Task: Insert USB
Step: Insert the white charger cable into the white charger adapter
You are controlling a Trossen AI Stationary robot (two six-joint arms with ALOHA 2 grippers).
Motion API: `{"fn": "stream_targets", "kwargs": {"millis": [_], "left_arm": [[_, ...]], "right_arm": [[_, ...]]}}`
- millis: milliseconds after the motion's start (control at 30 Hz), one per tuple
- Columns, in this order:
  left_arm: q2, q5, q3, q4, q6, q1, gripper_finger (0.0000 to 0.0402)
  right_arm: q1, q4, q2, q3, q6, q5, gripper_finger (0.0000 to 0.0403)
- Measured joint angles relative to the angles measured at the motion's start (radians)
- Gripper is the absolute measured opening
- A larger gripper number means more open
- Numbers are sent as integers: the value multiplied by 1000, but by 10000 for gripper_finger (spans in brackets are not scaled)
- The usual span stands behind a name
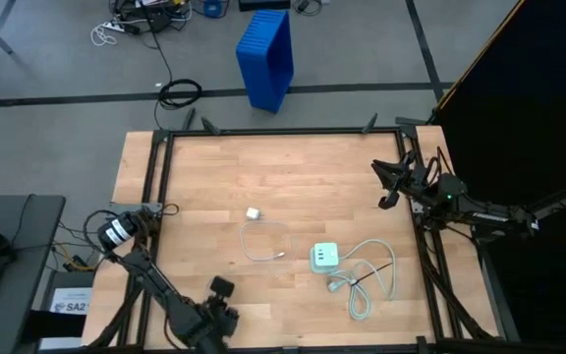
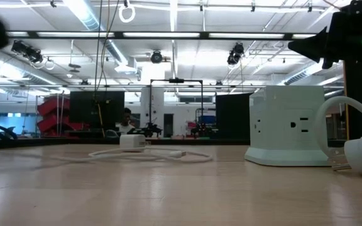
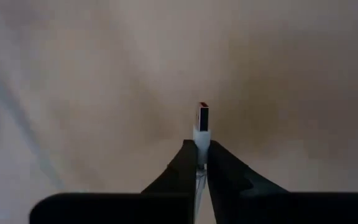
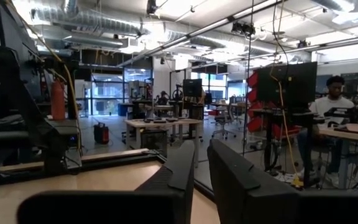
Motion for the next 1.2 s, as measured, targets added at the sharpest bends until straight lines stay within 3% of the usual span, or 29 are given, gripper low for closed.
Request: {"fn": "stream_targets", "kwargs": {"millis": [200, 400, 567, 867, 1033, 1133, 1200], "left_arm": [[-74, -89, 2, 67, 198, 92, 2], [-159, -64, 2, 134, 325, 187, 1], [-204, -50, 2, 102, 267, 262, 1], [-207, -17, -23, 79, 290, 295, 1], [-261, 3, -125, 87, 227, 291, 1], [-321, 10, -222, 91, 150, 289, 1], [-369, 10, -285, 98, 87, 288, 1]], "right_arm": [[0, 0, 0, 0, 0, 0, 39], [0, 6, 0, 0, 0, 0, 38], [0, 117, 0, 0, 9, 0, 31], [3, 317, 0, 0, 269, -23, 24], [3, 270, 12, 0, 378, -82, 28], [21, 261, 83, 0, 362, -162, 30], [38, 272, 157, 4, 360, -150, 30]]}}
